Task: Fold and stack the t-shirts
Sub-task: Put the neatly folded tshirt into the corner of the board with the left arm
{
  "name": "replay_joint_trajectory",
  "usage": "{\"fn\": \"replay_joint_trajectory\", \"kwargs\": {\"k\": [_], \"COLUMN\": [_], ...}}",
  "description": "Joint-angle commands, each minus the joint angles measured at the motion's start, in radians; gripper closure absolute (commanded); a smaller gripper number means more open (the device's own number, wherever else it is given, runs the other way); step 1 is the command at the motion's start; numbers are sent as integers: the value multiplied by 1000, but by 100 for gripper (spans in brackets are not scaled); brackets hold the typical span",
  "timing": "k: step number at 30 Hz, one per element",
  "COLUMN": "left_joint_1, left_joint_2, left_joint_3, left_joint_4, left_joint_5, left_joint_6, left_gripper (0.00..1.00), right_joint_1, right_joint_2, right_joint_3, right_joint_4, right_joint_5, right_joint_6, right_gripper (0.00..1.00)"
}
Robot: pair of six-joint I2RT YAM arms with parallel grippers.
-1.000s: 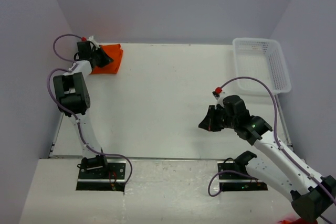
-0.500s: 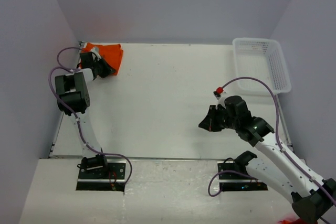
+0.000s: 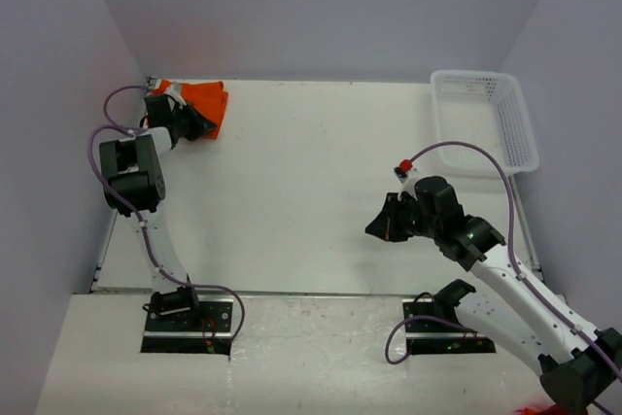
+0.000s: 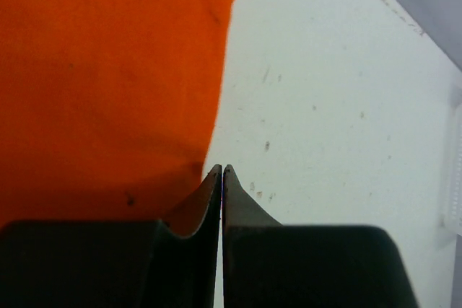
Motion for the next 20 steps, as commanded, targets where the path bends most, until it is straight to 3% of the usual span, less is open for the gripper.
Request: {"fn": "replay_joint_trajectory", "kwargs": {"k": [1, 5, 7, 10, 11, 13, 15, 19, 20], "left_joint_1": [1, -8, -16, -39, -47, -86, -129, -251, -261], "left_joint_2": [-138, -266, -317, -429, -480, -566, -610, -704, -721], "left_joint_3": [46, 58, 54, 12, 3, -49, -69, -113, -136], "left_joint_4": [92, 175, 198, 246, 235, 194, 117, -49, -50], "left_joint_5": [86, 143, 168, 178, 178, 136, 46, -91, -119], "left_joint_6": [-43, -83, -90, -115, -112, -66, 12, 153, 158], "left_gripper": [100, 100, 92, 86, 85, 74, 63, 37, 13], "right_joint_1": [4, 7, 6, 6, 6, 7, 9, 9, 12], "right_joint_2": [12, 24, 35, 47, 62, 82, 109, 176, 190], "right_joint_3": [-24, -61, -78, -92, -92, -89, -78, -26, -21], "right_joint_4": [87, 165, 213, 262, 271, 303, 322, 327, 337], "right_joint_5": [-28, -35, -43, -26, -17, -8, 7, 17, 9], "right_joint_6": [-9, -15, -25, -41, -45, -55, -61, -81, -83], "right_gripper": [100, 100, 100, 91, 81, 68, 47, 39, 37]}}
